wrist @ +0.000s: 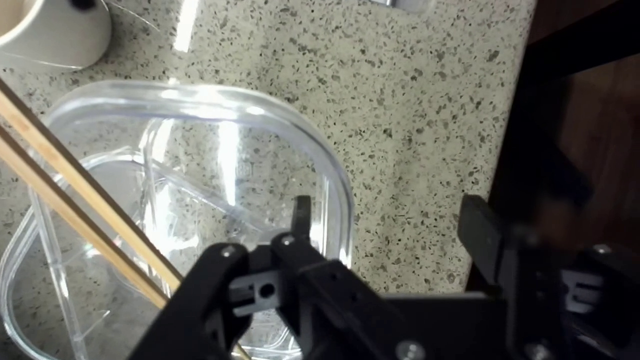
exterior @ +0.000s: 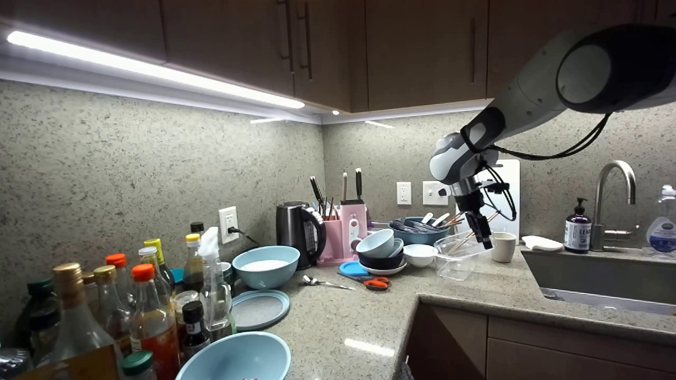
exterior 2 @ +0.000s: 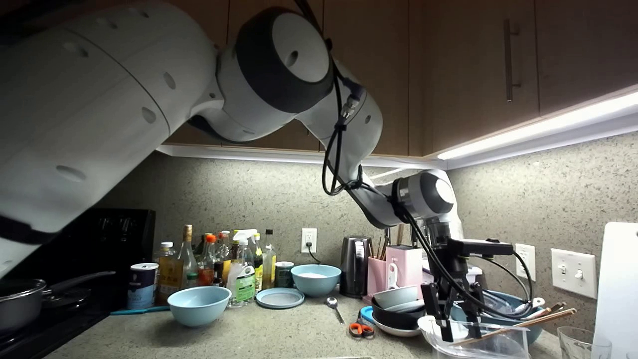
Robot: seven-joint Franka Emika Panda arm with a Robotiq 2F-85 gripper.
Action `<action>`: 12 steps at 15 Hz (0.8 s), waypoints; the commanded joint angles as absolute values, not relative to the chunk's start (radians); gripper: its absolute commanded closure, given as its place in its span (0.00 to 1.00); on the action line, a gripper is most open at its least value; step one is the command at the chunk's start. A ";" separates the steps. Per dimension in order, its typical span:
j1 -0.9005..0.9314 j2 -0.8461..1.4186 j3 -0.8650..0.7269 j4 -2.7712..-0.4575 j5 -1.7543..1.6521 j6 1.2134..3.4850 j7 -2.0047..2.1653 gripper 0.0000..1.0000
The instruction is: Pick up the bowl and put it on the counter
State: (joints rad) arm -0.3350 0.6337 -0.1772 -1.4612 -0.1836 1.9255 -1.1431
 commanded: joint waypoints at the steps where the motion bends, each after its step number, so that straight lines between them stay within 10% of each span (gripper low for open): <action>1: -0.352 0.644 -0.162 -1.449 -0.191 1.920 -1.150 0.54; 7: -0.361 0.647 -0.156 -1.442 -0.176 1.933 -1.153 0.93; 12: -0.356 0.640 -0.161 -1.442 -0.183 1.955 -1.127 0.96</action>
State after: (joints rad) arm -0.3413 0.6434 -0.1730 -1.4492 -0.1829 1.9335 -1.1408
